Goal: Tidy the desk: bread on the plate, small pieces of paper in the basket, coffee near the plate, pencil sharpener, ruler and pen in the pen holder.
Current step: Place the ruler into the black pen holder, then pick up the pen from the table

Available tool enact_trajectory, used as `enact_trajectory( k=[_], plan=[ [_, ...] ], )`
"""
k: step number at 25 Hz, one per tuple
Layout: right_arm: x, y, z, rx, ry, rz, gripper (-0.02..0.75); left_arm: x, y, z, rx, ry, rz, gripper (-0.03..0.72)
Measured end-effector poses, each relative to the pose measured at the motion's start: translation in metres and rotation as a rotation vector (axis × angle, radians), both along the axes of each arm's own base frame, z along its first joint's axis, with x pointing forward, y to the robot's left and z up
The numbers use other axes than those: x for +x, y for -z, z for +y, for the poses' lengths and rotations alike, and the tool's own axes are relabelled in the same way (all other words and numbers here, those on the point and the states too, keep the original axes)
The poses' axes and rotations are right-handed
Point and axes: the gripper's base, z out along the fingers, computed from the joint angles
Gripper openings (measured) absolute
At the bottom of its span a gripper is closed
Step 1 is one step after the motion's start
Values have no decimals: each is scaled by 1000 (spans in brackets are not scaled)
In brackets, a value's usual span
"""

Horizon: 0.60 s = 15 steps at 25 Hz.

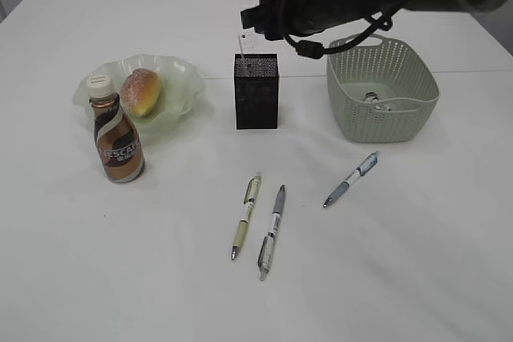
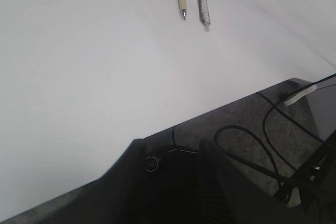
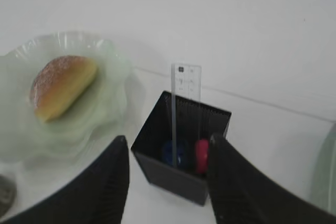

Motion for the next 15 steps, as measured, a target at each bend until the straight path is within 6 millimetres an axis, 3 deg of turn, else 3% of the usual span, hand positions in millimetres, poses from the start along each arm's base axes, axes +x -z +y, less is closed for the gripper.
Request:
enact_trajectory(
  k=[8,15],
  plan=[
    [-50,-44,-7,70,-26,327,383,0,5,-1,27,23,71,246],
    [-77,-49,-6,108,-75,566,383,7,8,-2,47,43,93,249]
  ],
)
